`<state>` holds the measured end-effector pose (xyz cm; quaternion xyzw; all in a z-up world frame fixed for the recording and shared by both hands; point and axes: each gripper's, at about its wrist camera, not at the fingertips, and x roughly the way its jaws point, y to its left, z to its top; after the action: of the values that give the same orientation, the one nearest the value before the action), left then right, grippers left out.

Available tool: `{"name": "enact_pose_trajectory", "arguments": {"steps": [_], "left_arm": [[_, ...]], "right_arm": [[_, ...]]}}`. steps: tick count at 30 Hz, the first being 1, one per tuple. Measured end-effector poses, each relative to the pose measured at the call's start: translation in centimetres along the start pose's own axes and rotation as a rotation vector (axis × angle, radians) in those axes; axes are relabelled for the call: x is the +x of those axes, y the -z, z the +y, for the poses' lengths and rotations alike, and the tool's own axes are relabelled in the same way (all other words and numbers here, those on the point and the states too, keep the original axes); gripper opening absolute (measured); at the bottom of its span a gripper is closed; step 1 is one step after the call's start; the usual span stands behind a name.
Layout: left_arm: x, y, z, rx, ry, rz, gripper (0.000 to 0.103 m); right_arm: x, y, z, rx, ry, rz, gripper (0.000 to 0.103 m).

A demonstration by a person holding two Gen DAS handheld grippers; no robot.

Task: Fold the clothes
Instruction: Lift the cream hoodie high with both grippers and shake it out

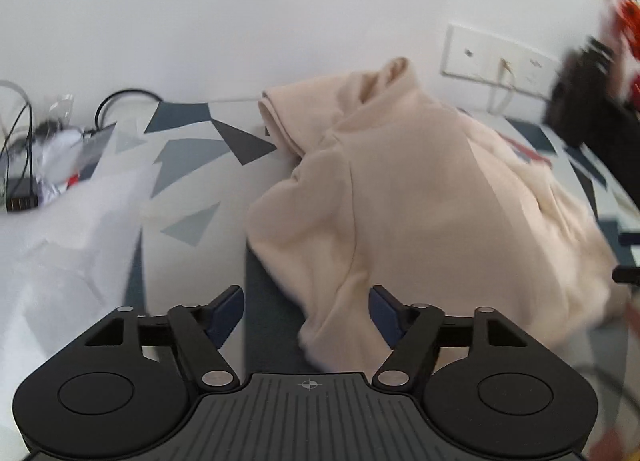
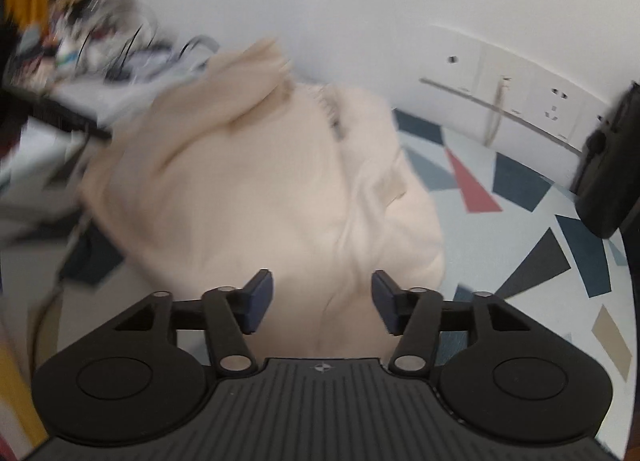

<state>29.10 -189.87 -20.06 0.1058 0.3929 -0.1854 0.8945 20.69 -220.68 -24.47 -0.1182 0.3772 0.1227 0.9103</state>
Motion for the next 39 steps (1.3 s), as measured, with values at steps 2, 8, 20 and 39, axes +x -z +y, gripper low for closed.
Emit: {"name": "enact_pose_trajectory", "arguments": {"steps": [2, 8, 20, 39], "left_arm": [[-0.7, 1.0, 0.0, 0.083, 0.013, -0.010, 0.081], [-1.5, 3.8, -0.6, 0.355, 0.045, -0.030, 0.095], [1.4, 5.7, -3.1, 0.646, 0.031, -0.146, 0.102], [1.5, 1.1, -1.9, 0.366, 0.181, -0.221, 0.018]], "right_arm": [[0.3, 1.0, 1.5, -0.054, 0.022, 0.032, 0.068], [1.5, 2.5, 5.4, -0.172, 0.147, 0.048, 0.078], [2.9, -0.2, 5.0, -0.003, 0.244, 0.036, 0.057], [1.3, 2.9, 6.1, -0.126, 0.252, 0.056, 0.051]]}}
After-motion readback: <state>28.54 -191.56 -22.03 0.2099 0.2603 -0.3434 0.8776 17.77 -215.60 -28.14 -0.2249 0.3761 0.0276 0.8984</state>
